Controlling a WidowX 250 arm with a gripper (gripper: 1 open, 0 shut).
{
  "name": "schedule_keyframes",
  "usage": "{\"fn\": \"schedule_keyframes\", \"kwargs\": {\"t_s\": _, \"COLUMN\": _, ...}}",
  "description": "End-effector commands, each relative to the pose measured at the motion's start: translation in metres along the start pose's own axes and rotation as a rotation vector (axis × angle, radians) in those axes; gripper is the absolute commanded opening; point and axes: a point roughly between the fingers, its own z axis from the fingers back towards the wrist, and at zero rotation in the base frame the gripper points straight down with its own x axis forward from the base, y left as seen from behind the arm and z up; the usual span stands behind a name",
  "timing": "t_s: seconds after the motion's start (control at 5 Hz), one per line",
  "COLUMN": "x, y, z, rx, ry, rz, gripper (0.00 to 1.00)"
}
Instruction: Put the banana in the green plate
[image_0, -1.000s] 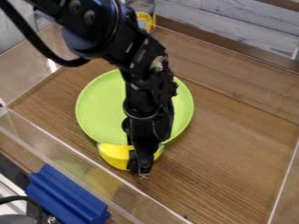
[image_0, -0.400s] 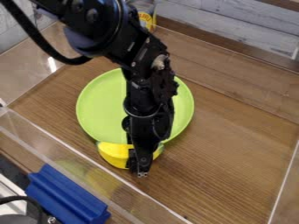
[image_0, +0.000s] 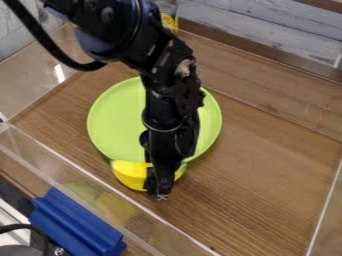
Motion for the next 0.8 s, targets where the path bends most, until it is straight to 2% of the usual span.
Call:
{"fn": "schedule_keyframes", "kwargs": {"t_s": 0.0, "x": 0.0067, "y": 0.0084, "z": 0.0103, "rx": 0.034, "ry": -0.024, "rz": -0.004, "gripper": 0.00}}
{"fn": "schedule_keyframes", "kwargs": {"t_s": 0.6, "x": 0.0055, "y": 0.0109, "z": 0.0198, "rx": 0.043, "ry": -0.016, "rz": 0.000, "gripper": 0.00}}
